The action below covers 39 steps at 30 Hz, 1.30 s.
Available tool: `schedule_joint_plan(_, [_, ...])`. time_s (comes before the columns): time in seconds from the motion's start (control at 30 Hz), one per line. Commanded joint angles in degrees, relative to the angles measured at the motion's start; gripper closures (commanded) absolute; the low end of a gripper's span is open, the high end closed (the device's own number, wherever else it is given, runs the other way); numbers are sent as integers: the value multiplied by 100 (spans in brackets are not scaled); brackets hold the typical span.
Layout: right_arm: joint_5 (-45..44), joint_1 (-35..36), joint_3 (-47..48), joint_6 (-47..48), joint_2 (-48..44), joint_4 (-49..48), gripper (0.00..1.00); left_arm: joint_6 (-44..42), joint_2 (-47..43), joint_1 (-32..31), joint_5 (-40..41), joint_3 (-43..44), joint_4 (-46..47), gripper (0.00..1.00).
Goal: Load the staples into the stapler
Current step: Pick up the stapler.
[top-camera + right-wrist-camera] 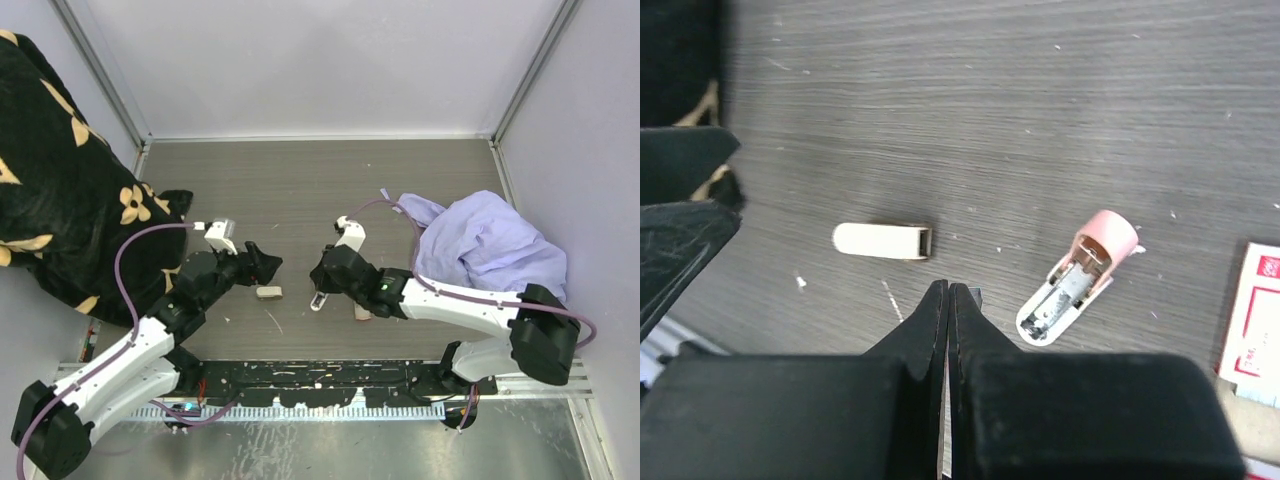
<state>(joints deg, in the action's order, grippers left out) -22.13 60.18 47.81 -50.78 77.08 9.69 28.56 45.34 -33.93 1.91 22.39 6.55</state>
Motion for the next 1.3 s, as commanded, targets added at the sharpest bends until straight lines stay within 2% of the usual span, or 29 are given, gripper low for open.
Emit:
schedule_joint_plan(0.0, [1108,-374,-631,461,-664,-1870,100,1059,-565,66,-912,-85,310,21])
schedule_joint_plan(0.17, [2086,-630,-1024,672,-1170,-3403,100,1900,-874,148,-1744,-156,870,15])
schedule_joint_plan(0.3, [2740,-822,-1316,655,-1507,-4414,100,2508,-663,223,-2408,-103,1632,13])
schedule_joint_plan(0.43, [3253,-857,-1526,530,-1686,-5268,100,2603,-392,229,-3125,238,1988,19])
schedule_joint_plan(0.53, [3467,-859,-1639,384,-1721,-5761,100,2602,-406,226,-3333,375,2109,21])
schedule_joint_plan(0.77, [3656,-862,-1740,265,-1717,-6086,100,2640,-473,229,-3633,570,2132,31])
schedule_joint_plan(1.07, [3788,-855,-1757,144,-1645,-6224,99,2618,-398,225,-3734,615,1998,50])
schedule_joint_plan(1.27, [3897,-859,-1723,64,-1521,-6269,99,2654,-385,229,-3769,626,2026,55])
